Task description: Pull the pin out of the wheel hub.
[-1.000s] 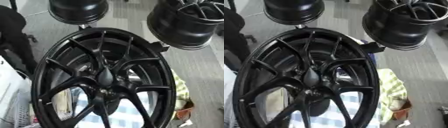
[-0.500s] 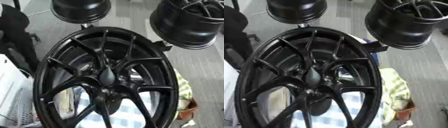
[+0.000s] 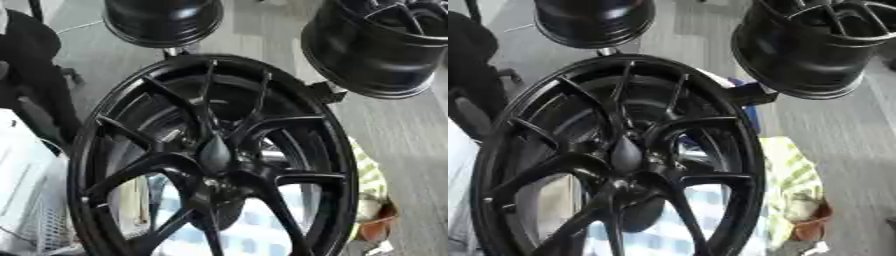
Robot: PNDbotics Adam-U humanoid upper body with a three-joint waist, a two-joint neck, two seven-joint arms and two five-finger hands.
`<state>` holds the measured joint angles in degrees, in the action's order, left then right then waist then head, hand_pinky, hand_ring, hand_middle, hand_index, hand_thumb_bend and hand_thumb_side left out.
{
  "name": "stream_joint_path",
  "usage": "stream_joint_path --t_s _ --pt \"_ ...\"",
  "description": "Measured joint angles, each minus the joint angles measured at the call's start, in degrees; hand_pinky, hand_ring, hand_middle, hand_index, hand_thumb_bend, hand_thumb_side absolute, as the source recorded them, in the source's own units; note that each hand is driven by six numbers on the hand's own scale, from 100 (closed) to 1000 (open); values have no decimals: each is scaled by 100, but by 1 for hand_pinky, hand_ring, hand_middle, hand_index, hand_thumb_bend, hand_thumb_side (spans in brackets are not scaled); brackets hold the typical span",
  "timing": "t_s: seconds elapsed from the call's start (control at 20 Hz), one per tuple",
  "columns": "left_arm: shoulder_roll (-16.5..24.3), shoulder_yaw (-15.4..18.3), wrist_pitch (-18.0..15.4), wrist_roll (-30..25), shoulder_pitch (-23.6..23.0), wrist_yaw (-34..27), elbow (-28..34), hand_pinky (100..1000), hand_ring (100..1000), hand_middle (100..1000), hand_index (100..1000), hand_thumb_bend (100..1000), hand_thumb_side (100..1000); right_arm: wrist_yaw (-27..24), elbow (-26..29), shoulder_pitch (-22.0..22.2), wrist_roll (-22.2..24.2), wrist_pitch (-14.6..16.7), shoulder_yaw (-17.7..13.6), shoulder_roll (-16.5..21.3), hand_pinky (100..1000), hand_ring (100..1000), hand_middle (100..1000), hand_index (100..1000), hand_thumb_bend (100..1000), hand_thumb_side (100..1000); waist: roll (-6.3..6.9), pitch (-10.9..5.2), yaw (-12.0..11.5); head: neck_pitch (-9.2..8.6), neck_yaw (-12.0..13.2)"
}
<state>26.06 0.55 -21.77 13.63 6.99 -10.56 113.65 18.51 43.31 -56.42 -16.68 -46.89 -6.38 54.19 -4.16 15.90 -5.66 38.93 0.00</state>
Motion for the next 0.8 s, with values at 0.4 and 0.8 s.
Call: stream_joint_path --t_s 0.4,0.8 --pt "0 0 -2 -1 -1 0 0 857 738 678 841 100 729 -34 26 -2 -77 77 -36 0 805 825 839 891 380 318 4 -1 14 0 2" --pt "0 1 -44 8 6 0 0 857 737 677 839 100 725 -1088 1646 507 -437 716 -104 -1 785 771 766 863 210 300 30 3 15 -1 8"
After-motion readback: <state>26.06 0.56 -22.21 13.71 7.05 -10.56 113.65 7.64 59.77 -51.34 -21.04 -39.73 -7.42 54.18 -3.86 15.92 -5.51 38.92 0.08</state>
